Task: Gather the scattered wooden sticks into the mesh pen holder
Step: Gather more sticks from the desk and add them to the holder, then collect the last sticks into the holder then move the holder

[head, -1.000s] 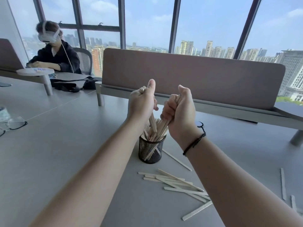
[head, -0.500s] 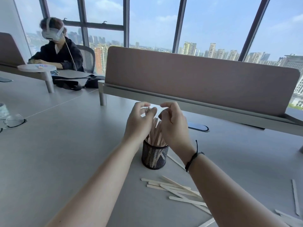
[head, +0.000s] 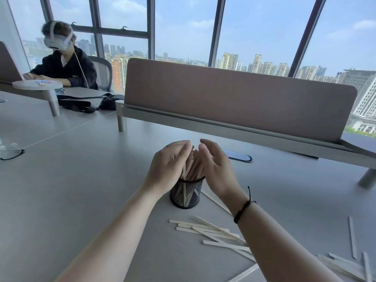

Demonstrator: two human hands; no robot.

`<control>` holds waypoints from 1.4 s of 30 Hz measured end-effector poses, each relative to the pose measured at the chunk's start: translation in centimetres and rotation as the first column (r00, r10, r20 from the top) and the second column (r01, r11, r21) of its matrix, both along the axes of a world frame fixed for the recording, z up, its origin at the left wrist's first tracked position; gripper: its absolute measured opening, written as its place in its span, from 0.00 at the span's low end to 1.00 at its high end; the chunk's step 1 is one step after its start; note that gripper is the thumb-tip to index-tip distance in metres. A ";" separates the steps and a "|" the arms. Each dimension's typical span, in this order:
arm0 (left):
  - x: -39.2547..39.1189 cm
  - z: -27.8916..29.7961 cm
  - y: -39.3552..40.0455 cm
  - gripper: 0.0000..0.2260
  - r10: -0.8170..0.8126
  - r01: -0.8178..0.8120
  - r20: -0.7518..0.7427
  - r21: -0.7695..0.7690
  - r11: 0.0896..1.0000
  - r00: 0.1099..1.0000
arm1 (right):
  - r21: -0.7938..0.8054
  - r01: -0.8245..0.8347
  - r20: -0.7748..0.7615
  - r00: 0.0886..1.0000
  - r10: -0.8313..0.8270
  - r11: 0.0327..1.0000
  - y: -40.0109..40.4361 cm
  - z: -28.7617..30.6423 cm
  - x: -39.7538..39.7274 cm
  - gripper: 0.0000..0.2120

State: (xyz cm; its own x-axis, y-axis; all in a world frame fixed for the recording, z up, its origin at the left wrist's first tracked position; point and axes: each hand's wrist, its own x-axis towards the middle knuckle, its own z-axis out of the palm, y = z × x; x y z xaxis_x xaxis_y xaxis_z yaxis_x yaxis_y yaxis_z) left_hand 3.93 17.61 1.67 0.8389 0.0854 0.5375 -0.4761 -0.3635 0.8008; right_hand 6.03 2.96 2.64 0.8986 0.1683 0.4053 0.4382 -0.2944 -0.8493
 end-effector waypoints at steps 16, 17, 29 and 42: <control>1.6 1.6 -1.6 0.55 0.085 -0.010 -0.325 0.227 0.974 0.942 | 0.157 -0.227 -0.133 0.959 0.249 0.961 -0.4 -1.2 -1.9 0.26; 1.8 2.0 -1.8 0.54 0.094 -0.012 -0.322 0.247 0.969 0.942 | 0.149 -0.238 -0.132 0.957 0.258 0.960 -0.6 -1.1 -2.0 0.25; 1.7 1.0 -3.1 0.47 0.293 -0.282 0.028 0.364 0.888 0.956 | -0.473 -0.038 -0.108 0.994 -0.016 0.880 -10.6 -4.8 -6.2 0.26; -7.5 -5.5 -10.2 0.59 0.003 0.439 -0.456 0.859 0.265 0.890 | -0.743 0.381 0.146 0.895 -0.422 0.551 -25.3 -6.5 -12.0 0.26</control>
State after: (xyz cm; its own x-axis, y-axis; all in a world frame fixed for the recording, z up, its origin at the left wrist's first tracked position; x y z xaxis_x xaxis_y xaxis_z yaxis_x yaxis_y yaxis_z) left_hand -3.54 7.42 -3.84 0.8505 -0.4930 -0.1834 -0.4844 -0.8699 0.0926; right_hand -5.92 -22.36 -3.82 0.9626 0.0052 0.2708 0.0819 -0.9586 -0.2726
